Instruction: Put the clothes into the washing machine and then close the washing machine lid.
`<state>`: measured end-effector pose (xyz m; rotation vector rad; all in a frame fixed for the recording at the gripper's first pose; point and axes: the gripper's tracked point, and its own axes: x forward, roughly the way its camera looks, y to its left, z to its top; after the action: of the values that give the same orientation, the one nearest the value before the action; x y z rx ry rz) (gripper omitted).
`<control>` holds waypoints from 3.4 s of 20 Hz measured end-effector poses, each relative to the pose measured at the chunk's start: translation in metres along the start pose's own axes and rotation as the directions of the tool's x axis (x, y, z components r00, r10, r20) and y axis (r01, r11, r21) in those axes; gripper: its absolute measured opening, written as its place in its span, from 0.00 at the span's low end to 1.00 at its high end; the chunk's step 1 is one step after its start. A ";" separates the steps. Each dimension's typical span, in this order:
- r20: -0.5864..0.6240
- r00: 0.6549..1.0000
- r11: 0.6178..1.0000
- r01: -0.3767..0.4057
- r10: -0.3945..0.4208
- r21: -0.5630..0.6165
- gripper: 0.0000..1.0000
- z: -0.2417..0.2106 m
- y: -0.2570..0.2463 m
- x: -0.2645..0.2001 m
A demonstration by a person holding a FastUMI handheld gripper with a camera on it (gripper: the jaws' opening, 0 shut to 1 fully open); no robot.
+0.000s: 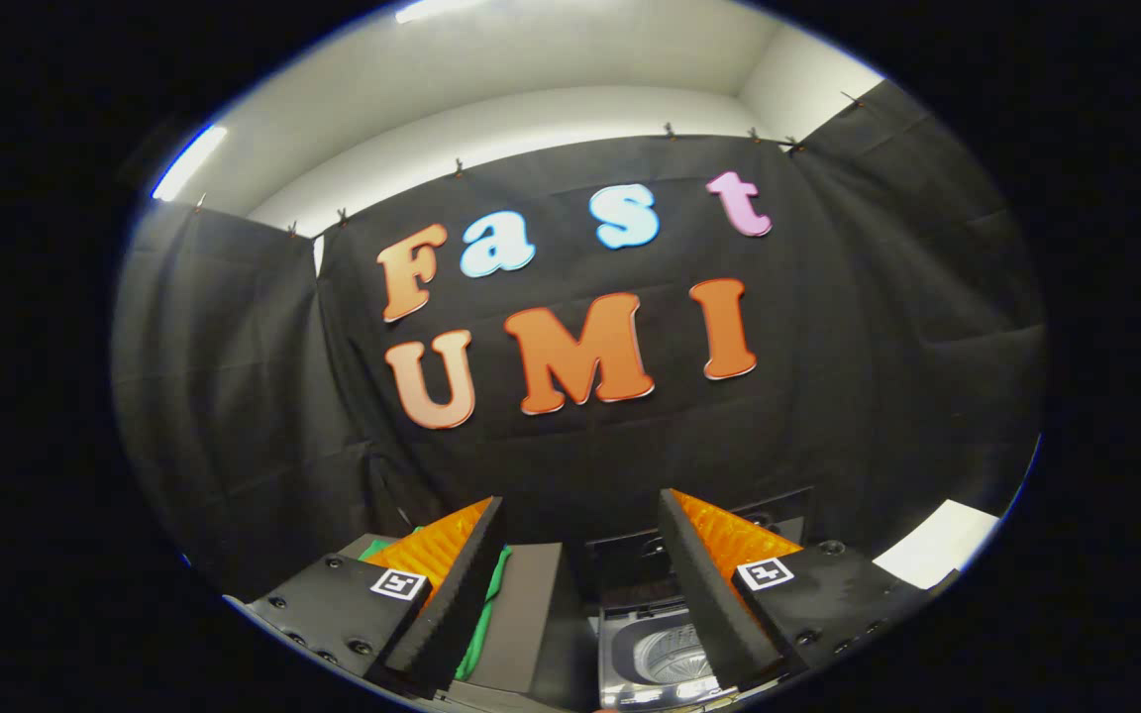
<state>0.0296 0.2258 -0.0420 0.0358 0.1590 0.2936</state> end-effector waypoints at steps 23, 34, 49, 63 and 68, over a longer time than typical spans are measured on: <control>-0.606 0.787 0.986 -0.164 0.117 -0.023 1.00 -0.219 0.165 0.064; -0.617 0.774 0.971 -0.229 0.143 -0.062 0.69 -0.216 0.161 0.071; -0.276 0.897 0.935 -0.354 0.345 0.017 0.08 -0.168 0.170 0.057; 0.050 0.963 0.964 -0.261 0.264 -0.053 0.08 0.001 0.052 0.026; 0.053 0.980 0.981 -0.191 0.193 -0.042 0.08 0.024 -0.026 0.026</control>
<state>0.0657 0.2080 -0.0242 0.0229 0.0939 0.4881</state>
